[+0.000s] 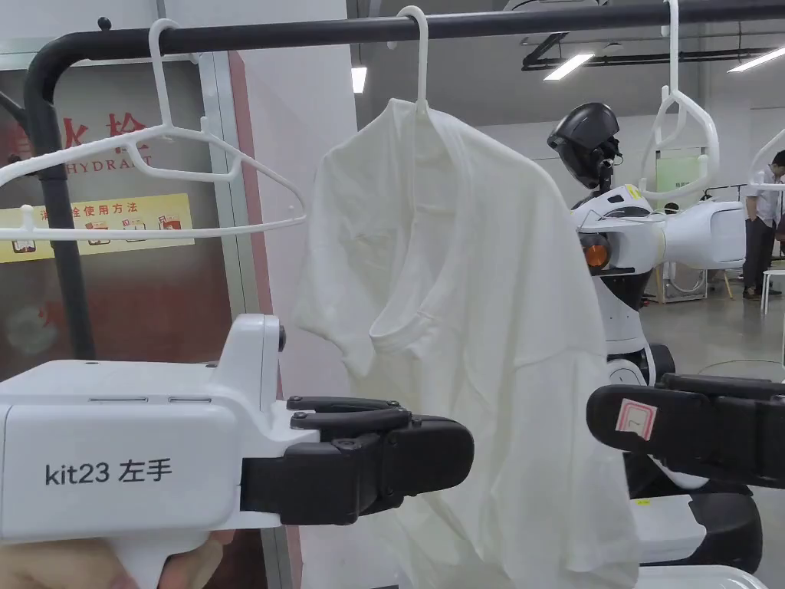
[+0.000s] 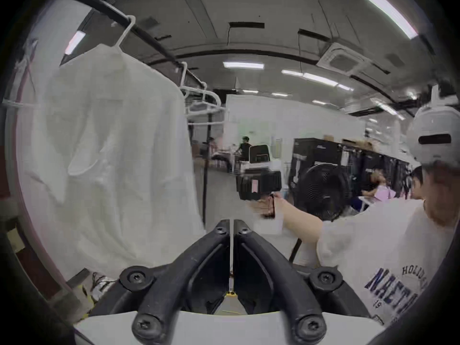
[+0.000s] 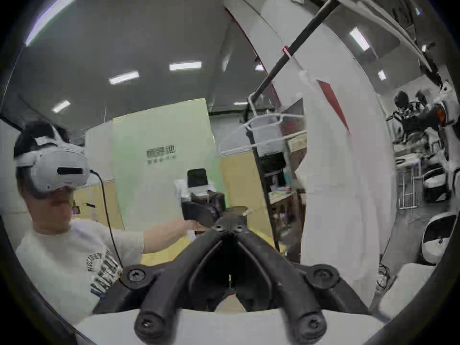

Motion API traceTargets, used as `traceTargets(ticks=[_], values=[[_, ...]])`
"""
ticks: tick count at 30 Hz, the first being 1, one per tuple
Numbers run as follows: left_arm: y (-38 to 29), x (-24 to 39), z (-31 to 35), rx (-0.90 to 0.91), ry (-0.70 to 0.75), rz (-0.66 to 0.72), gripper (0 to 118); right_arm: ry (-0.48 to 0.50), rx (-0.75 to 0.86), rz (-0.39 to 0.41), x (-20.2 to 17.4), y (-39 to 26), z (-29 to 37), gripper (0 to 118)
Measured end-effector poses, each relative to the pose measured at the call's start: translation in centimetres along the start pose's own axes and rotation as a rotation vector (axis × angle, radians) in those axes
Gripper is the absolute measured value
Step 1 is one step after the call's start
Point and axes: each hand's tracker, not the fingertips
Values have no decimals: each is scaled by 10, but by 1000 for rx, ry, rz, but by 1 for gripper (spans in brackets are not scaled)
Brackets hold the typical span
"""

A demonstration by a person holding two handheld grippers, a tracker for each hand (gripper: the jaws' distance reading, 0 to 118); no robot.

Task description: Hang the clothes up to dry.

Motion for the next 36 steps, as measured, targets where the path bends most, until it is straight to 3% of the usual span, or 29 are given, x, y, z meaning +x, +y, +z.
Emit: traceTargets(ticks=[5,9,14,16,18,21,24,27,33,36], values=[[-8,-3,33,102,121,130,0,96,-62,-6,5,-10,-54,0],[-27,17,87,100,251,109,0,227,-157,27,11,-23,-130,0],[-79,70,184,116,603,167,0,495,-258,-24,13,-51,-266,0],[-101,106,230,129,774,252,0,622,-311,-33,10,-67,-331,0],[-118,157,270,159,934,312,0,761,-356,-47,-9,-88,-394,0],[-135,249,309,200,1247,283,0,979,-404,-61,-51,-127,-477,0],[-141,331,320,302,1409,352,0,1162,-460,-90,-110,-165,-548,0],[-142,383,312,242,1653,355,0,1317,-524,-148,-161,-188,-597,0],[-146,420,299,256,1896,439,0,1419,-527,-112,-224,-198,-633,0],[-140,405,296,219,2043,440,0,1360,-505,-26,-244,-189,-630,0]])
